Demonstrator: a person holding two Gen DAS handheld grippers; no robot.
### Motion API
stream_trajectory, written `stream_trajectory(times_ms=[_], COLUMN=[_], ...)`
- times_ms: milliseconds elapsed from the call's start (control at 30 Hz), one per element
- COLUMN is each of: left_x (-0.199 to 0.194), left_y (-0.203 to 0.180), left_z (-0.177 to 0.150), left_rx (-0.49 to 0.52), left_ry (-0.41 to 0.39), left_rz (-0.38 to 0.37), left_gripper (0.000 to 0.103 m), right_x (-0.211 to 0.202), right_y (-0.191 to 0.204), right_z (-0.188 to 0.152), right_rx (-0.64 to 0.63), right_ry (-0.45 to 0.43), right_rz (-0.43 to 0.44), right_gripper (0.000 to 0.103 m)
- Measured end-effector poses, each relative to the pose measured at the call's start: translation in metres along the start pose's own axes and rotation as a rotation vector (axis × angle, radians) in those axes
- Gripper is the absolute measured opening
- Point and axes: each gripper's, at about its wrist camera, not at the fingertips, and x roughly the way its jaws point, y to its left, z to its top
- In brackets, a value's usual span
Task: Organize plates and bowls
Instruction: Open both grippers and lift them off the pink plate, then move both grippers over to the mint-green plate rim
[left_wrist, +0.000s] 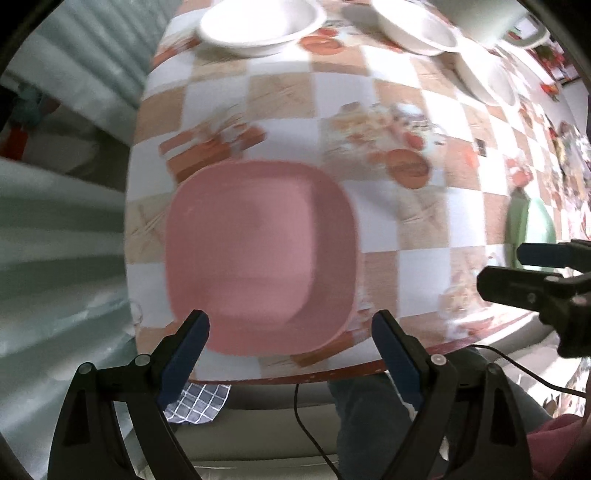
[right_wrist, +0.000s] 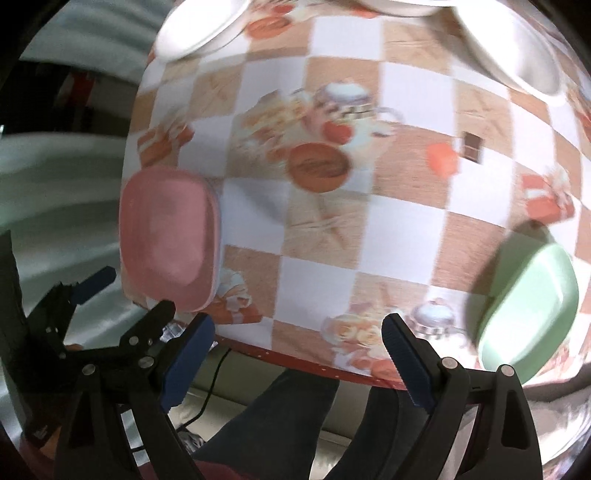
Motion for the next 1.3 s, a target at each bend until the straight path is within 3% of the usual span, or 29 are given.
stream_trajectory(times_ms=[233,600,900,1300], left_x=[-0.015,0.002,0.017,0.038], left_y=[-0.049,-0.124,-0.172,-0.264], left_z=[0.023,0.027,0.044,0.095], left_rx=[0.133,0.353,0.435,0.534], left_ry=[-0.017,0.001,0.054,0.052], left_rz=[0.007,0.006,0.006,0.052], left_gripper=[0.091,0.092,0.092,0.092], right_x=[-0.021,-0.067,-0.065,-0.039], right_y=[-0.051,-0.149,-0.245,-0.287], right_z=[-0.009,-0.043,-0.095,-0.106], right_rx=[0.138,0.368,0.624,0.687], right_ry=[-0.040,-0.114,-0.112,-0.085], right_rz=[0.023,0.015,0.044,0.012], right_gripper=[0.093,0.093,0.093,0.093])
